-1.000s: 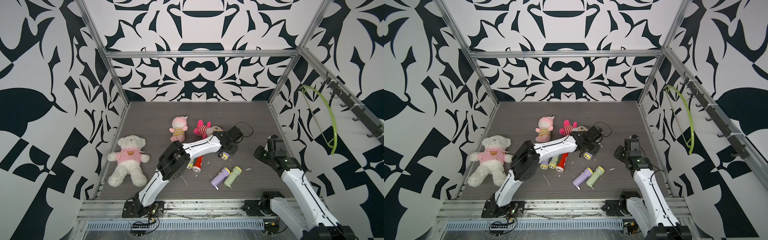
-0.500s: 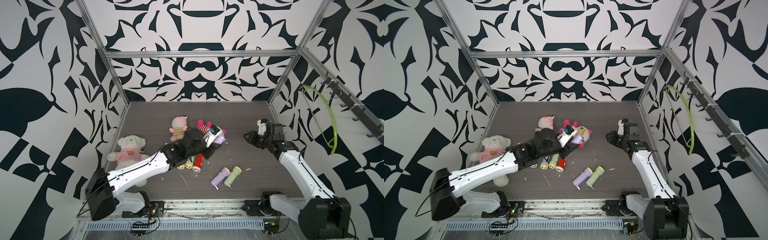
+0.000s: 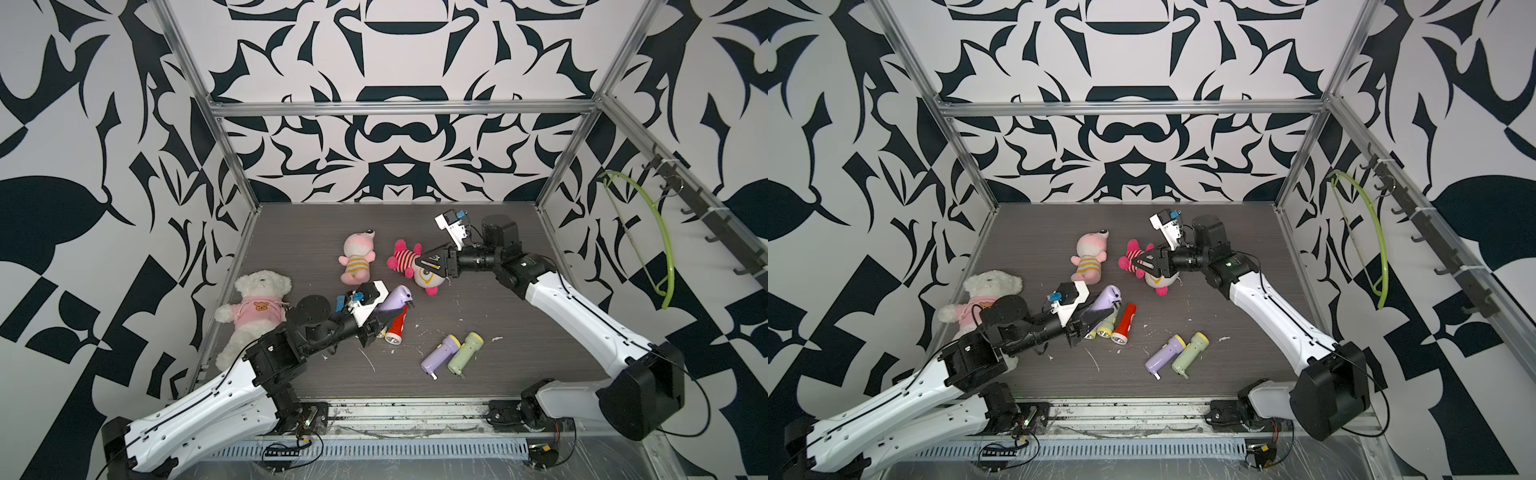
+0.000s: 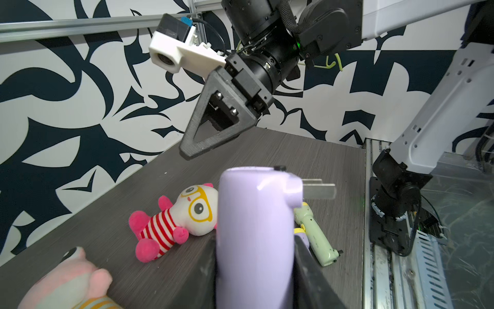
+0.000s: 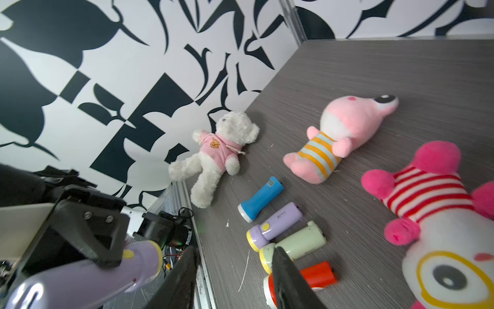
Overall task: Close the plug at the bottom of the flashlight
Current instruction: Close the plug of the flashlight.
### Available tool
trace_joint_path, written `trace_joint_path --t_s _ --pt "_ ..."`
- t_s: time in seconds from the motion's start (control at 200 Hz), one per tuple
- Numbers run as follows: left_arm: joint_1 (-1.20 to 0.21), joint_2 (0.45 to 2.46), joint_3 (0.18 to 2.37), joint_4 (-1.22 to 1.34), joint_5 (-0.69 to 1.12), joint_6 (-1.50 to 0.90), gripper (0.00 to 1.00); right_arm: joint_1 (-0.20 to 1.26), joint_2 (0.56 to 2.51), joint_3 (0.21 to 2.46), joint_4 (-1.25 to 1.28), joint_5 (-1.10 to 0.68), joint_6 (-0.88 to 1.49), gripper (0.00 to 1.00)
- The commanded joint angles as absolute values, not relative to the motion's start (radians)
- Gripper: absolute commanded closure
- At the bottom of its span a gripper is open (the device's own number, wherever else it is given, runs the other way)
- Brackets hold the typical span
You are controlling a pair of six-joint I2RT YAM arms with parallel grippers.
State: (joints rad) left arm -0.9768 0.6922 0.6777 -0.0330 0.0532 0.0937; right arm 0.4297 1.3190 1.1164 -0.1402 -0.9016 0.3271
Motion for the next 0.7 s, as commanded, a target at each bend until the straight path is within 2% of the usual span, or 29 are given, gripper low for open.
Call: trace_joint_path --t_s 0.0,0.19,0.465,0.695 --pt "-0.968 0.651 0.668 -0.073 0.063 0.079 1.0 0.448 1.299 1.181 -0.061 -1.084 0.284 0.49" --pt "-0.954 0.627 0.693 -0.126 0.08 0.051 1.0 0.511 1.266 1.204 -0.066 -1.148 0.221 0.46" --pt "-0.953 0.646 0.731 -0.141 0.152 0.03 0.99 0.659 1.317 1.328 -0.293 -1.215 -0.009 0.48" --pt "-0.953 0.625 0.758 -0.16 0.208 0.013 0.98 0.685 1.326 1.334 -0.429 -1.232 -0.142 0.49"
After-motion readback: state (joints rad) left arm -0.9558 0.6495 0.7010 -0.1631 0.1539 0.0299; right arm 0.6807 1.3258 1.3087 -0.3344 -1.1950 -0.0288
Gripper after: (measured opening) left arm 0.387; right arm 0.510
